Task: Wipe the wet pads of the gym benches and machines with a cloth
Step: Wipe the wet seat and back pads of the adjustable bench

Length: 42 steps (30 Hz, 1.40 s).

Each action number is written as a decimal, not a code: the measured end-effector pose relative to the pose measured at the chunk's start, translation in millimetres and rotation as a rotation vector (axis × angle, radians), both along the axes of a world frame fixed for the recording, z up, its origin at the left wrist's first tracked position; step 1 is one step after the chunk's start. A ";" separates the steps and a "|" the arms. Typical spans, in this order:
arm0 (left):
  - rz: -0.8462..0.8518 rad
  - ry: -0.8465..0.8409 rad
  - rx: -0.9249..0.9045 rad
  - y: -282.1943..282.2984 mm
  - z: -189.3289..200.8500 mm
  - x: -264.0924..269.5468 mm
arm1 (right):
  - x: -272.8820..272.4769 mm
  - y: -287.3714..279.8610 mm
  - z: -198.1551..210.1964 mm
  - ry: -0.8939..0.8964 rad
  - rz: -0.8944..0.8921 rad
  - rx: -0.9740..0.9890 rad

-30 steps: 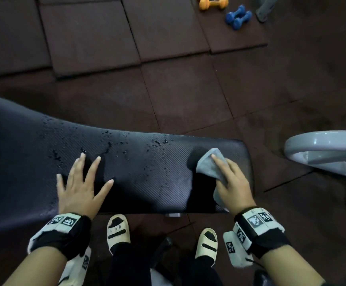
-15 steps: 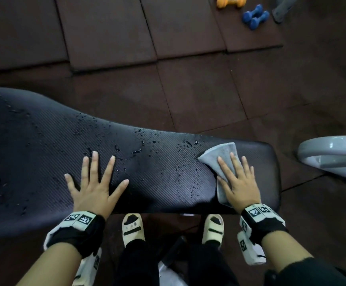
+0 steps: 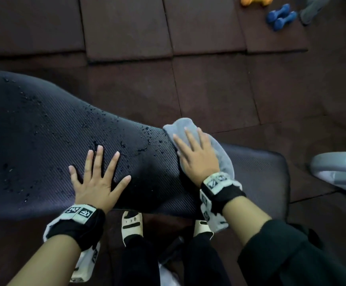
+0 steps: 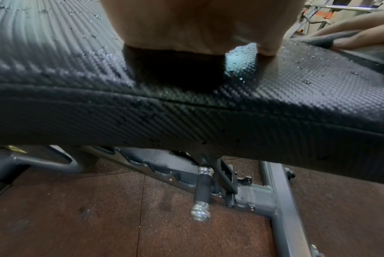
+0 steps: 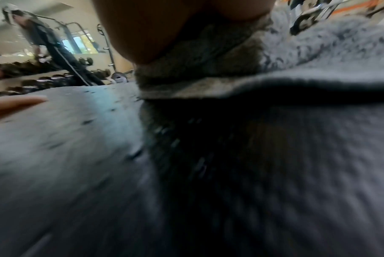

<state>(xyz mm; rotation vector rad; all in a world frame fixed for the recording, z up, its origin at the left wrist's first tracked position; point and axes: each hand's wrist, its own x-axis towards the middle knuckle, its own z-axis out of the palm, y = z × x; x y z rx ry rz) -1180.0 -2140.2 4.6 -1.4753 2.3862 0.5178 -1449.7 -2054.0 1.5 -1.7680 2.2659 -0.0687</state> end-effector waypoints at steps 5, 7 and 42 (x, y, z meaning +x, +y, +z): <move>0.006 -0.004 -0.006 0.0 -0.9 0.1 | 8.0 85.8 1.6 -0.025 0.443 -0.021; 0.004 -0.001 -0.008 0.3 -1.4 0.7 | -10.8 118.3 1.5 0.015 0.491 -0.007; 0.011 0.022 -0.041 1.9 -4.9 2.1 | -20.0 17.7 9.3 0.020 0.105 0.023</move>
